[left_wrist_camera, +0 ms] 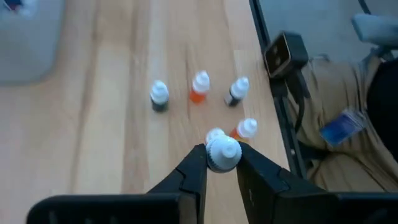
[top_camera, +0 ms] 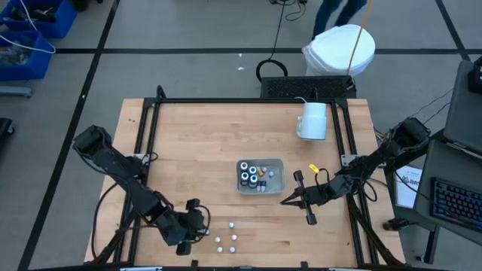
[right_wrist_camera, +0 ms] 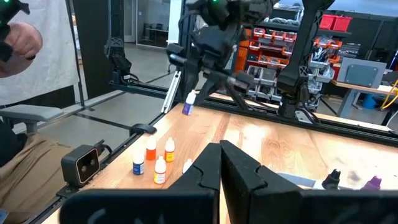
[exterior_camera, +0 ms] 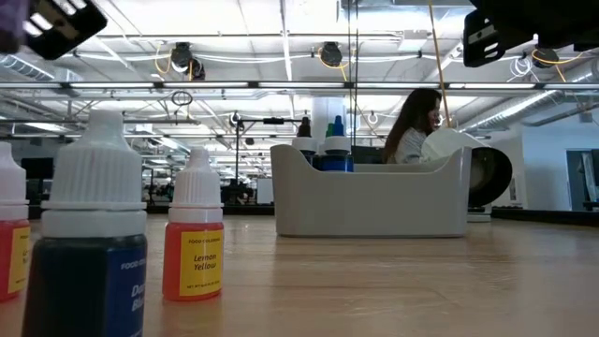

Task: Pick & Place food coloring
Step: Put the small violet food coloring into the gray bin

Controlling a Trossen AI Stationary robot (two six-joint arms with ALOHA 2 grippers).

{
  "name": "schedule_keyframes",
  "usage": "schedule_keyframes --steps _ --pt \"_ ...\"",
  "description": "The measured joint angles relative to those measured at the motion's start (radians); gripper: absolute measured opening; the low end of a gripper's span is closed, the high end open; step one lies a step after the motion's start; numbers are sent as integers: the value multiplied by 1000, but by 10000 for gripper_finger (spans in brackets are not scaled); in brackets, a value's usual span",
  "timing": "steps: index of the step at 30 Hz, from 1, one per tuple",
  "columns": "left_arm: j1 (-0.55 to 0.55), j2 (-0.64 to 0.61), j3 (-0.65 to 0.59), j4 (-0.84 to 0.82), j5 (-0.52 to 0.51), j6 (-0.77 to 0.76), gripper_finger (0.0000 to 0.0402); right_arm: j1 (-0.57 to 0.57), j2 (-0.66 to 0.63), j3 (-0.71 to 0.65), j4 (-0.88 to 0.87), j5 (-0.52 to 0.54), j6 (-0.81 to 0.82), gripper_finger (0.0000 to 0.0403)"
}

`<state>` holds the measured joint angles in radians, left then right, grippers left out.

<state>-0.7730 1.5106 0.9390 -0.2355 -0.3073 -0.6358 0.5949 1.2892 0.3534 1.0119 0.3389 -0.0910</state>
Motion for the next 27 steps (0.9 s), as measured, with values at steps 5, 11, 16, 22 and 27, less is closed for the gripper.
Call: schedule_keyframes --steps 5,11,16,22,27 --pt "51 -20 0 55 -35 5 75 0 0 0 0 0 0 0" --pt "181 -14 28 200 126 78 75 0 0 0 5 0 -1 0" --pt "285 54 173 81 156 175 75 0 0 0 8 0 -3 0" --pt "378 217 431 -50 168 353 76 1 -7 -1 39 0 -75 0" --pt "452 318 557 -68 131 488 76 36 -30 -1 80 -3 -140 0"
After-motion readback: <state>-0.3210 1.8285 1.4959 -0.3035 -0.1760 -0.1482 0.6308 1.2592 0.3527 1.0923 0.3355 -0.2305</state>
